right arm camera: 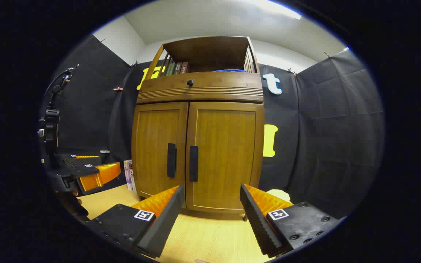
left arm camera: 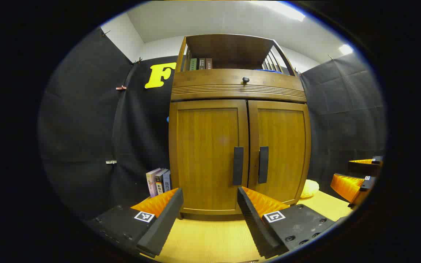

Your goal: Open the right door of the double-door shoe cabinet with the right hand, and open the left door with the left hand.

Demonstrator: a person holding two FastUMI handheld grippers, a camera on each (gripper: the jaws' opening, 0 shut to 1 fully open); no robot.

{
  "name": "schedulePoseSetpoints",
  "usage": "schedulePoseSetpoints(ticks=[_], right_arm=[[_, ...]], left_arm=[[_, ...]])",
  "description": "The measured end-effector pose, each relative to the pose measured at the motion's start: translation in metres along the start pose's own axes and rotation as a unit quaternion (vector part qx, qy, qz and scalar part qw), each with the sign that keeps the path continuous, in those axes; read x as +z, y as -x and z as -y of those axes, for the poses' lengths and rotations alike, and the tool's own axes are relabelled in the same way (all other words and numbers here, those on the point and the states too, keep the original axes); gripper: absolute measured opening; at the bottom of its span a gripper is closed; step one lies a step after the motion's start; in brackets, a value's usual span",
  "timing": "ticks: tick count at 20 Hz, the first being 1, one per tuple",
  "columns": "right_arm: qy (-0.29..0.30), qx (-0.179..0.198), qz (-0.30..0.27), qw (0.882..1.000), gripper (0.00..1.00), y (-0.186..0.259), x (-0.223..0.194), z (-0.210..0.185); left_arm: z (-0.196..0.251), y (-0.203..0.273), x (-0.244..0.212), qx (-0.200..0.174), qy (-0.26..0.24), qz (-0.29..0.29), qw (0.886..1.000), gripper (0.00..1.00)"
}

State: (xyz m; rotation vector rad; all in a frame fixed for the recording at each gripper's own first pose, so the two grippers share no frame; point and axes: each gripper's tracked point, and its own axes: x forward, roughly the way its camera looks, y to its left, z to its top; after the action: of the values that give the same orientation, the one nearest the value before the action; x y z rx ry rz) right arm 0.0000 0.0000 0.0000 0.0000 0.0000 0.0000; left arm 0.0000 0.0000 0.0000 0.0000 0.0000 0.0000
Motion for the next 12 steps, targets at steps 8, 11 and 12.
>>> schedulePoseSetpoints(ticks=[8,11,12], right_arm=[[-0.003,0.005,-0.002,1.000,0.96,-0.002,-0.001,0.004],[-0.008,0.007,0.000,1.000,0.97,-0.006,-0.002,0.003],[-0.010,0.009,0.000,1.000,0.96,-0.007,-0.002,0.002]], left_arm=[[0.010,-0.001,-0.002,-0.010,-0.004,0.001,1.000,0.93],[0.014,0.000,-0.003,-0.016,-0.008,-0.003,1.000,0.93],[0.017,0.000,-0.003,-0.020,-0.008,-0.004,1.000,0.93]])
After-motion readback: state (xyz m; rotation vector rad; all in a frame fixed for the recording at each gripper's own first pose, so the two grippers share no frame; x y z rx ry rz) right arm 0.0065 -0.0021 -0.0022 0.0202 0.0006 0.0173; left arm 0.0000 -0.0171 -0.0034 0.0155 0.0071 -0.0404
